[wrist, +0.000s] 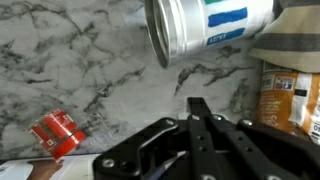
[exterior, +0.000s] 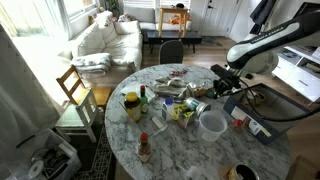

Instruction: Remote the plastic cup and silver cup from the clear case and put them in an upright position

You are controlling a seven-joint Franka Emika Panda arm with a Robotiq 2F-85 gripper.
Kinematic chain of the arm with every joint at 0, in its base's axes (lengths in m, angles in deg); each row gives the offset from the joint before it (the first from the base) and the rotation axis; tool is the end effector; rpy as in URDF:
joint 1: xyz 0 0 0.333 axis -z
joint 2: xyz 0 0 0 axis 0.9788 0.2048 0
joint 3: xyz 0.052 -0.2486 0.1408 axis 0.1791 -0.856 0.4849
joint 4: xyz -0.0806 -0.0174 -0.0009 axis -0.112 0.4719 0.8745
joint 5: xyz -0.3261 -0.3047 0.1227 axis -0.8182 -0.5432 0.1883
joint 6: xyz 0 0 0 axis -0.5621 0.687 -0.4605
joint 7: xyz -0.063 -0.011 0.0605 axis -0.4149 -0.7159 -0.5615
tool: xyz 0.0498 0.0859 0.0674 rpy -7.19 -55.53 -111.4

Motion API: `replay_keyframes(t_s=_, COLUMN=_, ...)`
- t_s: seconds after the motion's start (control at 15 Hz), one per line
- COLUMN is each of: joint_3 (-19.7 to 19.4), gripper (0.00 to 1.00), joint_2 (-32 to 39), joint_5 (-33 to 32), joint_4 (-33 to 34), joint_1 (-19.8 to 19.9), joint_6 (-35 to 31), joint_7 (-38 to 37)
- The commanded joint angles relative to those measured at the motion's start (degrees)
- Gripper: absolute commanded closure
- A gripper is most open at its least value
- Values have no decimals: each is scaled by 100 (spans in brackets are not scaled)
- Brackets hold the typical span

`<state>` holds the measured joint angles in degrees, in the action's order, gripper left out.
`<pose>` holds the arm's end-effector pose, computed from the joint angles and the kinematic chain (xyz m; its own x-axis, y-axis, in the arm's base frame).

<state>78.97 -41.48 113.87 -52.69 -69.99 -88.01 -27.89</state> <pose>0.6014 -0.1990 0.1821 -0.2120 -0.9550 -0.2072 -0.9676 0.2350 -0.0928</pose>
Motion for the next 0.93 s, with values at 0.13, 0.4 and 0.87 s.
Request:
replay_keyframes(t_s=0.13, joint_3=124, gripper=60, joint_2=-94, joint_5=120, joint_4=-31, joint_1=28, joint_6=112, joint_7=-27)
replay_keyframes(t_s=0.4, joint_3=372, gripper=31, joint_2=169, joint_5=817, joint_4=48, joint_1=94, joint_6=34, joint_7=53)
replay_keyframes(t_s=0.87, joint_3=466, gripper=0, joint_2=491, joint_5=1240, joint_4=98, joint_1=91, joint_6=-230, joint_7=115)
